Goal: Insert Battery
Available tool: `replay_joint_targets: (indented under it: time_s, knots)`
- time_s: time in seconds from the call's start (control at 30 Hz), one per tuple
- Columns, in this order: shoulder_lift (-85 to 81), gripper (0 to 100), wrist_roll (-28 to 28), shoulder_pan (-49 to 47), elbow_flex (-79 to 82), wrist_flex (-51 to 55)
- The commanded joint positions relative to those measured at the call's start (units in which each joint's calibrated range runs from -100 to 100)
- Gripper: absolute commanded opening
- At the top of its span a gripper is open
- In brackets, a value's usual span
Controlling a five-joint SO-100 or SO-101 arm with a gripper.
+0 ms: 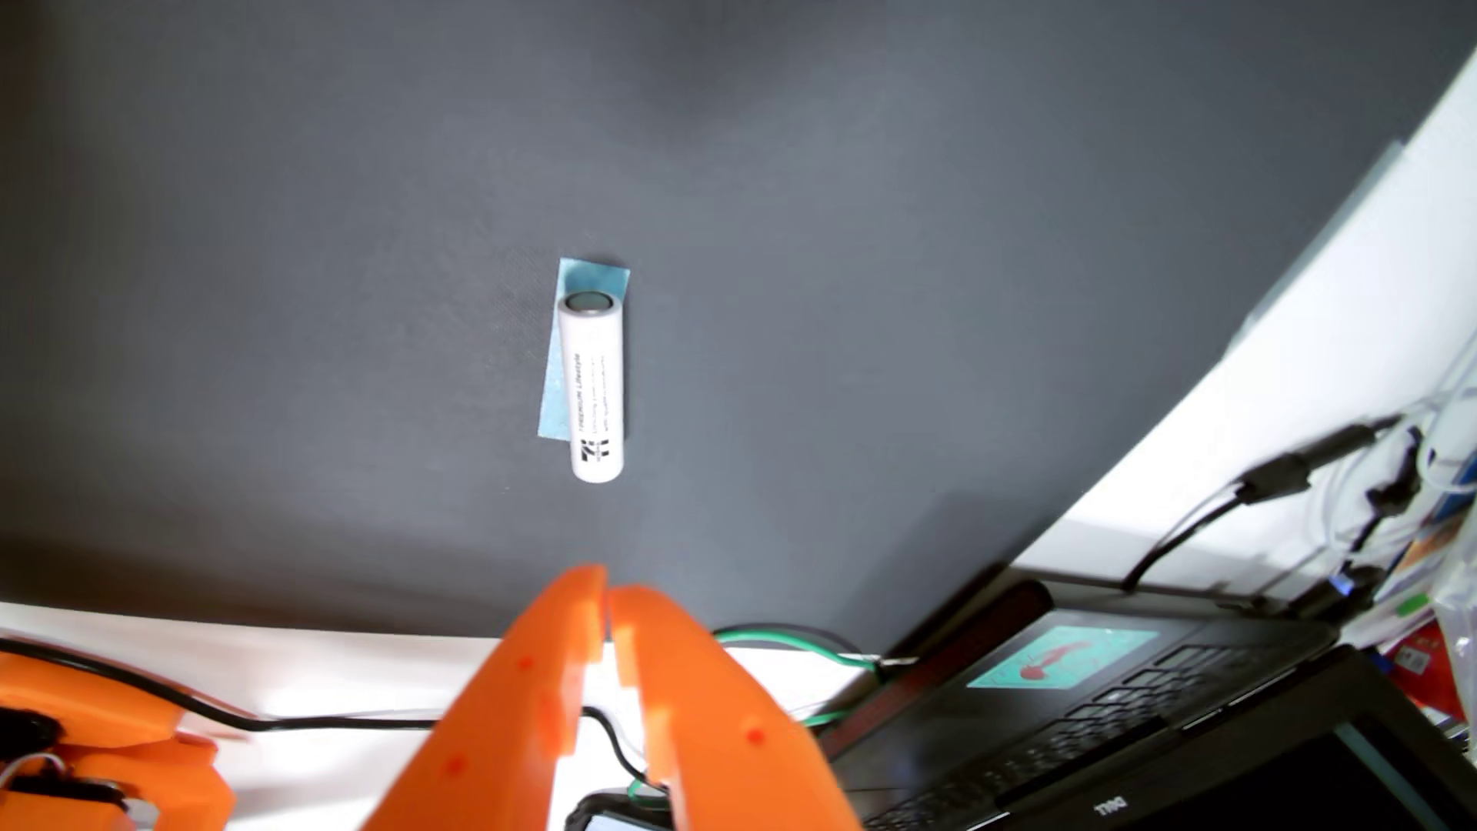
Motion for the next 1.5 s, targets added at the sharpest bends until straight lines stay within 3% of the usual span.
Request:
replay_joint_targets:
  time_s: [0.0,0.33,0.57,1.47]
  knots:
    - [4.4,2,2.3,2.5,-1.6,-3.6]
    - [13.6,2,5.8,6.7,-1.4,-8.3]
    - [14.1,13,6.2,9.0,-1.5,-8.3]
    - [14.7,14,7.4,9.2,4.6,-12.9]
